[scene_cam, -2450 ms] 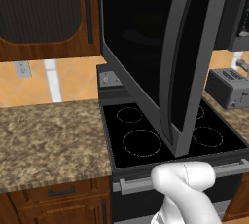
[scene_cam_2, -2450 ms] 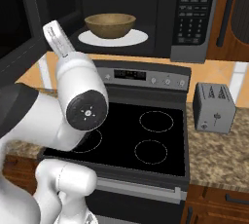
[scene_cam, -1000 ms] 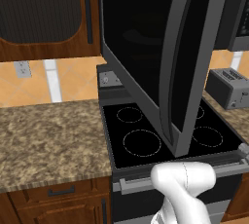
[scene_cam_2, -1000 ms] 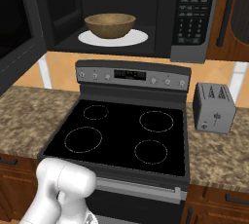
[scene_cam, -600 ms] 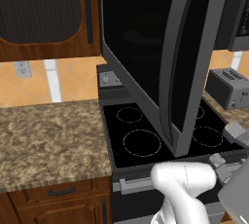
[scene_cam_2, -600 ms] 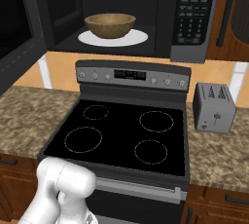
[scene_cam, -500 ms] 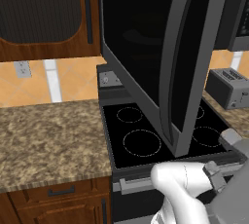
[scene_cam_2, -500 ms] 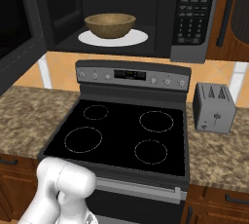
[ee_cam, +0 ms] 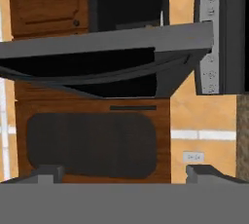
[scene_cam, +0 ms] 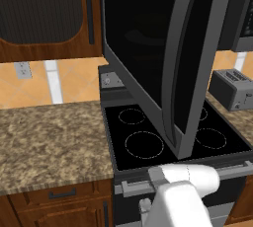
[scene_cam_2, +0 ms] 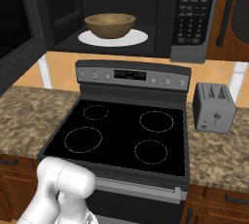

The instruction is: Open the microwave, place the bowl with waffle inside the microwave, then close the microwave door and turn it on.

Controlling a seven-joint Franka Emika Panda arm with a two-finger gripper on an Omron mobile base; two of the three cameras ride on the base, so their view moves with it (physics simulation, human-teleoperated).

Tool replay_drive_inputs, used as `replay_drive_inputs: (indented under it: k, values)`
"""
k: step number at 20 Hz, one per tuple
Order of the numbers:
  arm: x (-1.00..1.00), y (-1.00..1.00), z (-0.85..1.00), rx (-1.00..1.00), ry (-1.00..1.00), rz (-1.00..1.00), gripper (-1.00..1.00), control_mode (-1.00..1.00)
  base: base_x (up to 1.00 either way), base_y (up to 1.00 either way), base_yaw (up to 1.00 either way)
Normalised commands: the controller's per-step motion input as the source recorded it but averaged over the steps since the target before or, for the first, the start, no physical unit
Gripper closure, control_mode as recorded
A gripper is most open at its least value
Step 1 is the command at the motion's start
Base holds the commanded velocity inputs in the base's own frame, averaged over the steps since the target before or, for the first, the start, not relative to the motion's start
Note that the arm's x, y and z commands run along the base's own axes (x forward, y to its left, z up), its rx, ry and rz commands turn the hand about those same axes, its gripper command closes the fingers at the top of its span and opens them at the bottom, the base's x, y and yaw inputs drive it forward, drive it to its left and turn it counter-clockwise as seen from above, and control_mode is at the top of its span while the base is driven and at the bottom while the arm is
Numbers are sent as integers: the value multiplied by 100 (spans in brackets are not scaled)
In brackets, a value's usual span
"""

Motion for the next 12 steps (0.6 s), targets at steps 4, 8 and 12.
replay_drive_inputs:
  k: [4,8,12]
  values:
    - [100,18,-58,9,-17,-9,-100,-100,0,0,0]
    - [94,11,-43,2,-17,-9,-100,-100,0,0,0]
    - [49,2,-6,2,-26,-13,-100,-100,0,0,0]
